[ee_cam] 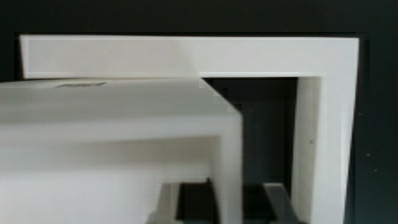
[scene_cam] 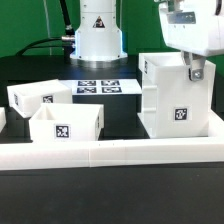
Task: Assemble drawer
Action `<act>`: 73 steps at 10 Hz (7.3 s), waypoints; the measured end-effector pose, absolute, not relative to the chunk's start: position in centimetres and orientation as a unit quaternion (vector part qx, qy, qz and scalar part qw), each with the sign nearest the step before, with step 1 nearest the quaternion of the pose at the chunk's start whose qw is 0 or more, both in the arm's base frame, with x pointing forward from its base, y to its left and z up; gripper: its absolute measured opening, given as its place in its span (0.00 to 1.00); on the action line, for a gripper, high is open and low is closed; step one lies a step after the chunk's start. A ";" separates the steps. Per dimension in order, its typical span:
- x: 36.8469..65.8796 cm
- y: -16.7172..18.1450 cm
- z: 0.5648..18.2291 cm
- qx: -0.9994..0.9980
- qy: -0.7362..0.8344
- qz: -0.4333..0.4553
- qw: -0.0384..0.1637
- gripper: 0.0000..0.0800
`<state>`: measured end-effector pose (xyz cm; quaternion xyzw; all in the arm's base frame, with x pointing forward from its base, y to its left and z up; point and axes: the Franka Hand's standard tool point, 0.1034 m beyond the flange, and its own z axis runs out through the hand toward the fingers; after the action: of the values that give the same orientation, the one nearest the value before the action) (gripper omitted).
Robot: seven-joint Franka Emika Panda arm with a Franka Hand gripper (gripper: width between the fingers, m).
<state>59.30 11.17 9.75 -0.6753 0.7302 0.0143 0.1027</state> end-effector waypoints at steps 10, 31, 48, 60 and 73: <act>64.6 11.2 10.1 -0.711 0.694 0.008 0.112 0.05; 57.3 3.9 14.1 -0.975 0.202 -0.025 0.083 0.81; 57.0 -7.0 4.2 -0.991 0.123 -0.031 0.029 0.81; 55.0 -5.5 0.7 -0.994 0.110 -0.011 0.023 0.81; 55.0 -5.6 0.6 -0.994 0.108 -0.028 0.014 0.05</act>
Offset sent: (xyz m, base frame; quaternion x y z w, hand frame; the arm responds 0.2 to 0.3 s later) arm 0.0414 -0.0043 0.0056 0.0080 0.0023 -0.0478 0.9988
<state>54.96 -5.60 0.61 -0.9936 0.1081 -0.0285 0.0144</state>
